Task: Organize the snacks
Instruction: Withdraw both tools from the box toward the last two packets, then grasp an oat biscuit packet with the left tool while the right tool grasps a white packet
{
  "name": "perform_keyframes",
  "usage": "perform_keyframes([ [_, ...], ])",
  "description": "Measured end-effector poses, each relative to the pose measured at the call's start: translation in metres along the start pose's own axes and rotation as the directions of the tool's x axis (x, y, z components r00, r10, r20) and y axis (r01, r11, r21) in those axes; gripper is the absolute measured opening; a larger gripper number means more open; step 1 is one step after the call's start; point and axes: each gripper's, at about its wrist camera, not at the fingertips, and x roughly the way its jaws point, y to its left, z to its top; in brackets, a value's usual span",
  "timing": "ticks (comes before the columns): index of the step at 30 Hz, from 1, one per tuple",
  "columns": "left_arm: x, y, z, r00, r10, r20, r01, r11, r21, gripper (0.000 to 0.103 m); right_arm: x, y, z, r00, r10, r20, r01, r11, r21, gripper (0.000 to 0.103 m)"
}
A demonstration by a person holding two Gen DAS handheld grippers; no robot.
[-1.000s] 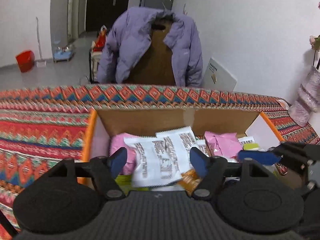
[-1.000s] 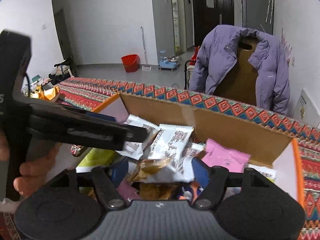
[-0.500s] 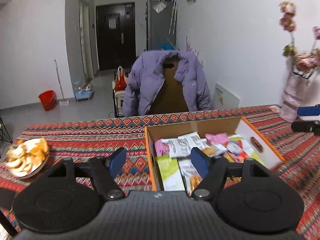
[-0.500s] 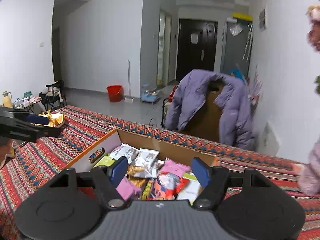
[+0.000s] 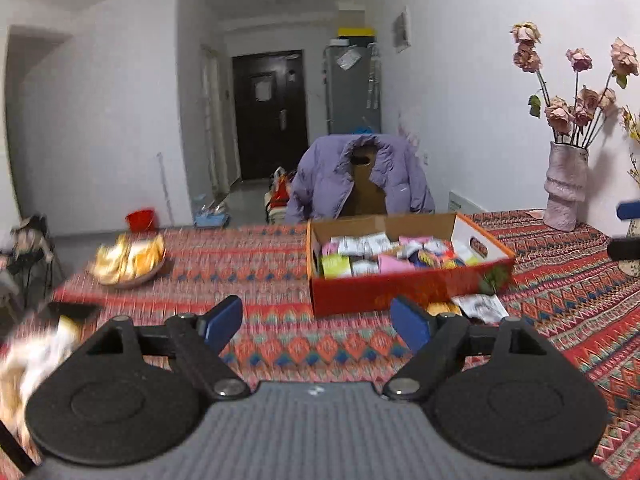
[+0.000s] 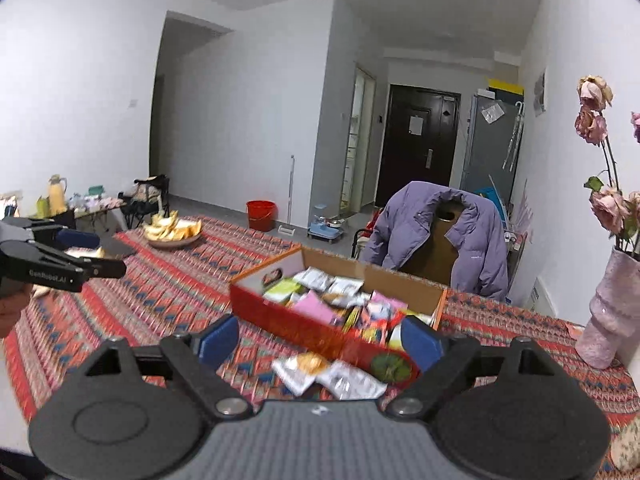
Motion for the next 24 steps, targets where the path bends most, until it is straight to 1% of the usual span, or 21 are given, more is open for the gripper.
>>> perform_keyframes([
  [3,-0.012,-0.007,-0.023,0.998,-0.019,-0.054,0.014,0.997,-0.082,0.084,-0.016,0.014,-0.029,1.000,-0.008,-0.023,0.008,1.000,-0.014,0.090],
  [4,-0.014,-0.013,-0.030,0.997,-0.023,-0.071,0.017,0.996,-0.091,0.084,-0.020,0.017,-0.040,0.999,-0.013,-0.029,0.012,1.000,-0.014,0.090],
  [6,-0.012,-0.025,-0.038,0.995,-0.032,-0.099,0.025,0.997,-0.072,0.084,-0.025,0.016,-0.059,0.999,-0.030,-0.042,0.031,0.999,0.018,0.090],
  [9,-0.002,-0.041,-0.039,0.992,-0.047,-0.118,0.045,0.999,-0.016,0.084,-0.029,0.005,-0.082,0.995,-0.061,-0.074,0.071,0.989,0.131,0.090],
  [12,0.015,-0.056,-0.035,0.985,-0.098,-0.141,0.098,0.995,-0.004,0.084,-0.030,-0.007,-0.095,0.990,-0.104,-0.098,0.119,0.980,0.159,0.090],
  [15,0.050,-0.077,-0.031,0.973,-0.153,-0.171,0.160,0.987,0.022,0.084,-0.031,-0.019,-0.103,0.985,-0.139,-0.102,0.156,0.970,0.186,0.090],
  [17,0.083,-0.094,-0.030,0.965,-0.176,-0.195,0.188,0.981,0.044,0.084,-0.029,-0.028,-0.105,0.982,-0.155,-0.108,0.175,0.963,0.207,0.090],
  [19,0.120,-0.111,-0.027,0.953,-0.209,-0.218,0.232,0.969,0.084,0.084,-0.022,-0.034,-0.104,0.978,-0.166,-0.124,0.189,0.960,0.206,0.090],
  [20,0.136,-0.119,-0.027,0.952,-0.213,-0.222,0.240,0.966,0.101,0.084,-0.018,-0.037,-0.104,0.976,-0.171,-0.131,0.195,0.960,0.202,0.090],
  [22,0.171,-0.132,-0.025,0.950,-0.195,-0.244,0.234,0.962,0.140,0.082,-0.009,-0.042,-0.103,0.973,-0.177,-0.149,0.205,0.958,0.200,0.090],
  [24,0.195,-0.139,-0.024,0.949,-0.208,-0.237,0.250,0.954,0.165,0.082,0.001,-0.047,-0.101,0.968,-0.182,-0.170,0.215,0.957,0.197,0.090],
])
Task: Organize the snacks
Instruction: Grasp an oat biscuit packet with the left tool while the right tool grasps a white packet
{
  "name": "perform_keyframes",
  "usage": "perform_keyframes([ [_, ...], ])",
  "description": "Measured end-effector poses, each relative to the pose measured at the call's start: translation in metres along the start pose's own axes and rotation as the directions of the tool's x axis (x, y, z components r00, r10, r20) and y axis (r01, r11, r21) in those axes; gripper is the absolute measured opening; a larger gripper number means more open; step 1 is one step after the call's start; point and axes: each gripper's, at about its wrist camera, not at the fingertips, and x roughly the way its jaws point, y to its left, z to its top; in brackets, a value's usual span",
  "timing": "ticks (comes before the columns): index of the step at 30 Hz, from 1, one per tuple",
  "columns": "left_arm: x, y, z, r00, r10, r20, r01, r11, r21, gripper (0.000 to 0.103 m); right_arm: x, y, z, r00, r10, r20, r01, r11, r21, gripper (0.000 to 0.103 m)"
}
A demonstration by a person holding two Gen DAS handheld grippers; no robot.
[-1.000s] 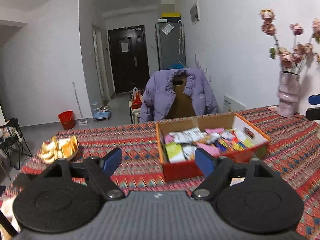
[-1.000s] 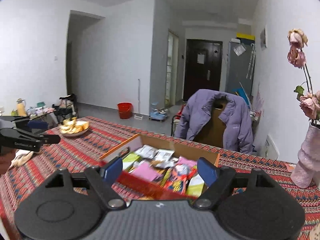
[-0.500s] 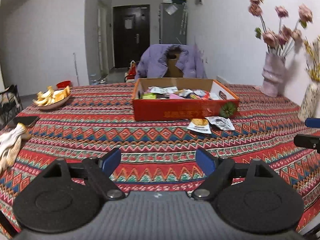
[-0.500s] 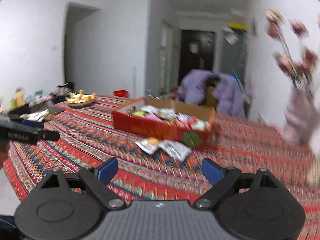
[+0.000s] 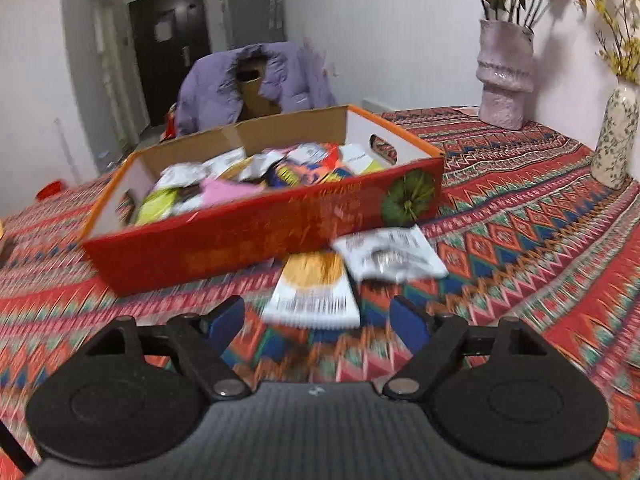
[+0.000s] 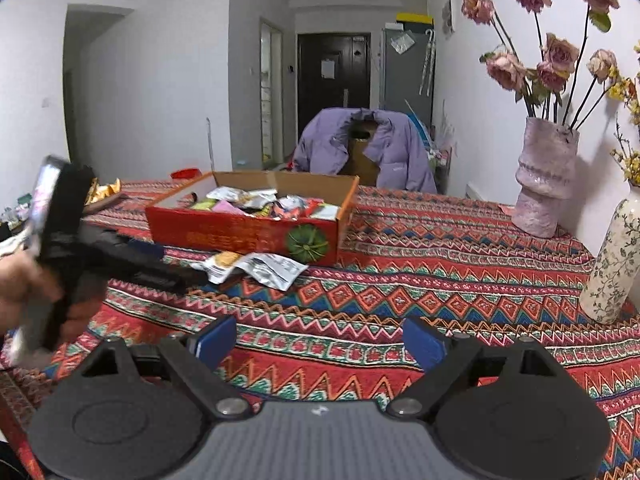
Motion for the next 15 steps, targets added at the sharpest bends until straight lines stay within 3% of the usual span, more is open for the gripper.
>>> perform_keyframes([
  [3,0.032,0.008,0.006,0.999,-0.019,-0.034,0.018,1.000,-0.015,0.079,0.020,-0.004,0.005,0.999,-0.006,-0.034,0.006,1.000,0.002,0.090],
  [4,0.040,0.012,0.006,0.999,-0.032,-0.043,0.031,0.999,-0.024,0.073,0.027,-0.005,0.006,0.999,-0.006,-0.043,0.006,1.000,0.000,0.090],
  [5,0.046,0.016,0.004,0.997,-0.045,-0.057,0.043,0.999,-0.031,0.058,0.036,-0.005,0.009,0.998,-0.004,-0.055,0.004,1.000,-0.005,0.090],
  [7,0.050,0.023,-0.001,0.995,-0.080,-0.052,0.078,0.996,-0.037,0.055,0.058,-0.003,0.015,0.997,0.003,-0.081,-0.005,1.000,-0.029,0.090],
  [10,0.032,0.037,-0.011,0.994,-0.106,-0.034,0.105,0.994,-0.013,0.049,0.097,0.004,0.028,0.993,0.051,-0.105,-0.058,0.996,-0.065,0.090],
  [12,0.013,0.053,-0.018,0.996,-0.085,-0.020,0.085,0.996,-0.030,0.049,0.131,0.013,0.039,0.988,0.087,-0.128,-0.097,0.993,-0.068,0.090],
  [15,-0.013,0.089,-0.032,0.999,-0.034,-0.026,0.030,0.990,-0.137,0.049,0.183,0.029,0.050,0.980,0.117,-0.160,-0.117,0.993,0.007,0.092],
])
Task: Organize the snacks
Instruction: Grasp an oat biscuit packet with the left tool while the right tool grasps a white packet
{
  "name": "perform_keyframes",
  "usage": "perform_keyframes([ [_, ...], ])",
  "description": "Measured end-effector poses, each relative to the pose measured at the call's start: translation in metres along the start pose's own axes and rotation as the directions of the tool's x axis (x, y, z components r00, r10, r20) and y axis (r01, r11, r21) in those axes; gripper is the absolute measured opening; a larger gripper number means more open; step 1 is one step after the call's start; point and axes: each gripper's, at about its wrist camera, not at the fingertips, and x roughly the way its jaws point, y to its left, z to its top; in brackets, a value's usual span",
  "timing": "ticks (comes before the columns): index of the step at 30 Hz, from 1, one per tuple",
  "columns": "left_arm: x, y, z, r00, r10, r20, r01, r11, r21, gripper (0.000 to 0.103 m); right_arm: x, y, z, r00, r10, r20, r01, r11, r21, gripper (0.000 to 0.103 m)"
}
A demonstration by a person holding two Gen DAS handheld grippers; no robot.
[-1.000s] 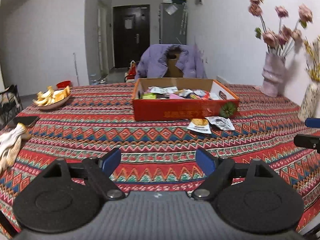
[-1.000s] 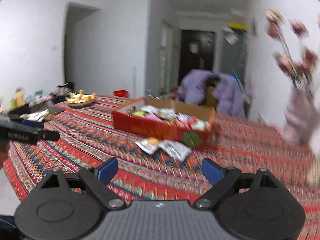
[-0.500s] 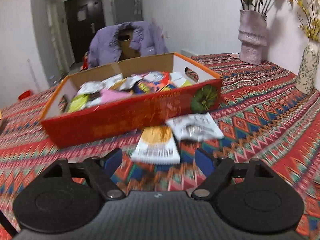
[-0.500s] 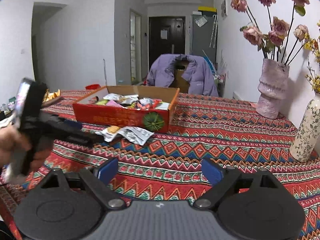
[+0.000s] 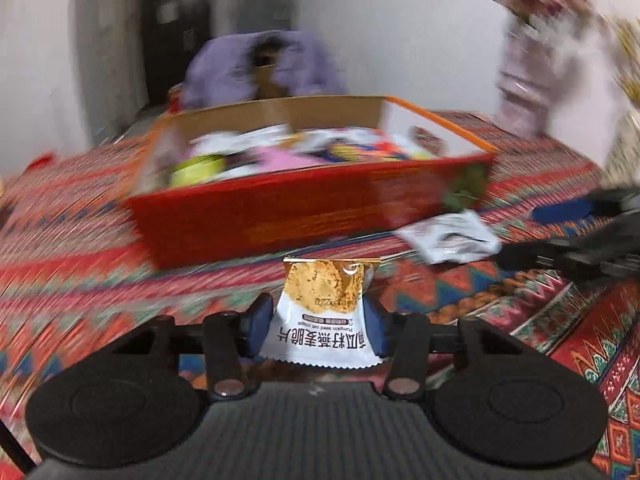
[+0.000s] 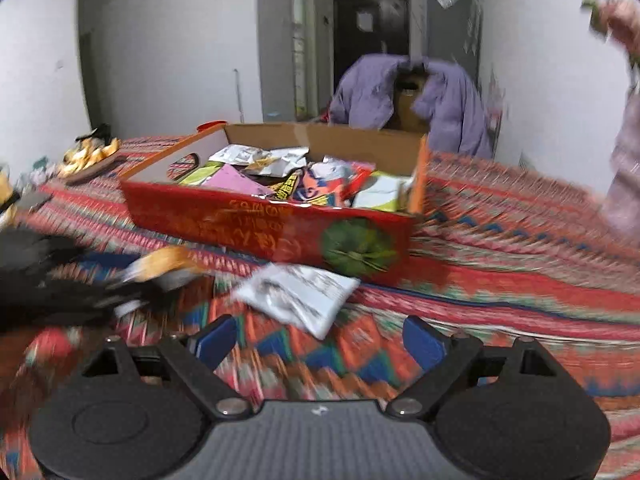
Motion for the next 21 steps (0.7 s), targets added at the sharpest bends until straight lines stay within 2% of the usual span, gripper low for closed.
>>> perform_keyframes([
  [2,-0.016,0.025,-0.007,0.999,0.043,-0.011,-0.044,0.995,-0.091,0.049,0.029,0.006,0.006,1.000,0.020,-0.013,-0.019,0.999,0.049,0.092],
  [4,-0.027,0.042,-0.012,0.996,0.090,-0.016,-0.091,0.986,-0.140,0.049,0.054,0.016,0.010,1.000,-0.015,-0.019,0.017,0.997,0.070,0.090],
  [6,-0.035,0.053,-0.013,0.992,0.127,-0.014,-0.128,0.979,-0.159,0.049,0.065,0.026,0.009,0.998,-0.060,-0.002,0.060,0.996,0.072,0.079],
  [7,-0.037,0.057,-0.012,0.991,0.135,-0.011,-0.135,0.978,-0.161,0.049,0.067,0.031,0.008,0.996,-0.084,0.003,0.084,0.995,0.054,0.077],
  [9,-0.039,0.059,-0.009,0.990,0.141,-0.007,-0.140,0.978,-0.156,0.049,0.065,0.042,0.004,0.992,-0.125,0.010,0.125,0.992,-0.001,0.065],
  [14,-0.052,0.044,-0.003,0.996,0.079,0.038,-0.074,0.989,-0.128,0.049,0.024,0.045,-0.012,0.990,-0.139,0.005,0.139,0.990,-0.008,0.063],
  [21,-0.101,-0.007,-0.016,0.993,-0.020,0.117,0.027,0.998,-0.062,0.049,-0.087,0.034,-0.056,0.983,-0.177,0.052,0.174,0.983,0.051,0.063],
])
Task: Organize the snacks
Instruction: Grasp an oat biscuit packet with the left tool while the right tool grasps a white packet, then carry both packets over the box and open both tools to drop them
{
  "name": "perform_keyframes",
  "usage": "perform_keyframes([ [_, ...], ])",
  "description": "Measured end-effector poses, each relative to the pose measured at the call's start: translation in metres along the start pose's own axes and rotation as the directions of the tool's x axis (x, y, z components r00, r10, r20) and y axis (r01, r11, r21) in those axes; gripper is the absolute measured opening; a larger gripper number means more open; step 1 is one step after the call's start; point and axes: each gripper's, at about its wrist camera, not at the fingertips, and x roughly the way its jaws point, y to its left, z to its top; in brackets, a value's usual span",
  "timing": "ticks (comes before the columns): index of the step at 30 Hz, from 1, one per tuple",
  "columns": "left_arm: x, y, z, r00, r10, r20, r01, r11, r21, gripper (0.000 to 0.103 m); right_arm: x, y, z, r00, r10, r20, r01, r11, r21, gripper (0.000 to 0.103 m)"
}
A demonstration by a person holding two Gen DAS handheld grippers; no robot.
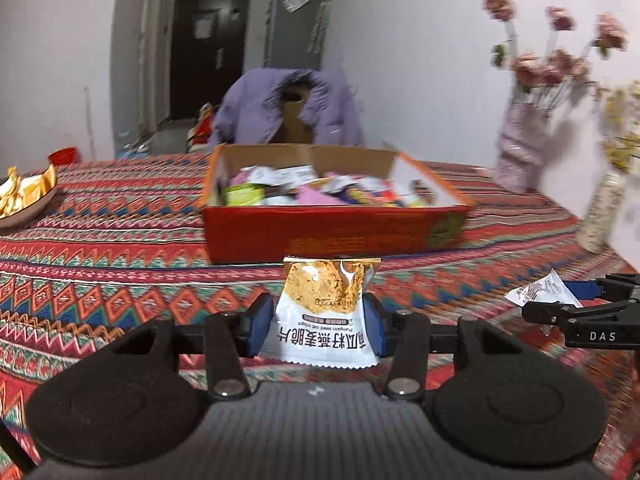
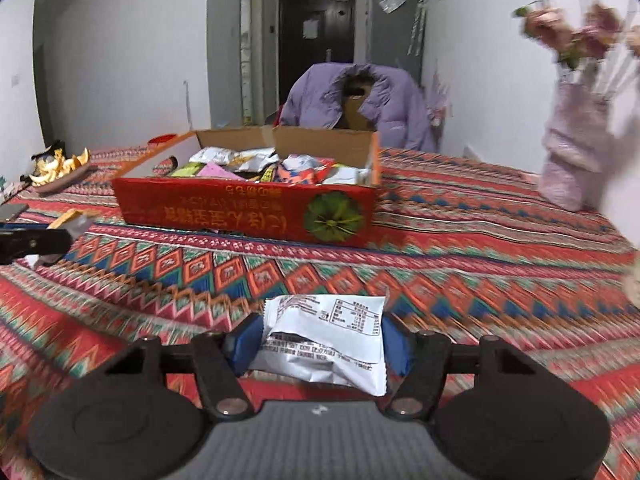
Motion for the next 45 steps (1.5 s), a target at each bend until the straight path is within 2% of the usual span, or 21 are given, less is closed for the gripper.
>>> perform_keyframes([
  [4,-0.036,-0.026,-0.015,1.000,0.005,0.025,-0.006,1.000,0.017,0.049,-0.053,-0.003,-0.020,0.999,-0.010,0.052,0.009,1.000,0.015,0.063],
  [10,-0.082,-0.048,-0.032,0.997,0.016,0.076,-0.017,1.000,0.013,0.049,-0.102,-0.003,-0.042,0.990,0.085,0.115,-0.087,0.996,0.019,0.063],
  [18,-0.101,-0.062,-0.032,0.992,0.051,0.112,-0.057,0.997,0.045,0.049,-0.116,-0.004,-0.047,0.980,0.116,0.162,-0.121,0.992,0.019,0.063],
  [24,-0.089,-0.061,-0.023,0.994,0.037,0.102,-0.042,0.998,0.044,0.049,-0.107,-0.007,-0.041,0.978,0.128,0.164,-0.134,0.991,0.025,0.063],
  [27,-0.077,-0.053,-0.007,0.995,0.030,0.097,-0.033,0.999,0.030,0.049,-0.100,-0.008,-0.032,0.976,0.144,0.161,-0.150,0.989,0.020,0.063],
  [32,-0.042,-0.039,0.044,0.993,-0.009,0.114,0.004,0.999,0.043,0.049,-0.081,-0.015,0.018,0.957,0.218,0.191,-0.216,0.976,-0.032,0.063],
  [37,0.022,-0.027,0.105,0.993,-0.034,0.113,0.026,0.997,0.068,0.049,-0.036,-0.023,0.088,0.943,0.257,0.212,-0.248,0.966,-0.070,0.063],
  [41,0.096,-0.013,0.151,0.998,-0.045,0.036,0.045,0.999,0.018,0.049,0.035,-0.034,0.150,0.937,0.306,0.170,-0.307,0.951,-0.021,0.063],
  [45,0.182,0.000,0.184,0.998,-0.008,-0.058,0.007,1.000,-0.016,0.049,0.123,-0.046,0.203,0.944,0.315,0.094,-0.323,0.942,0.087,0.063],
])
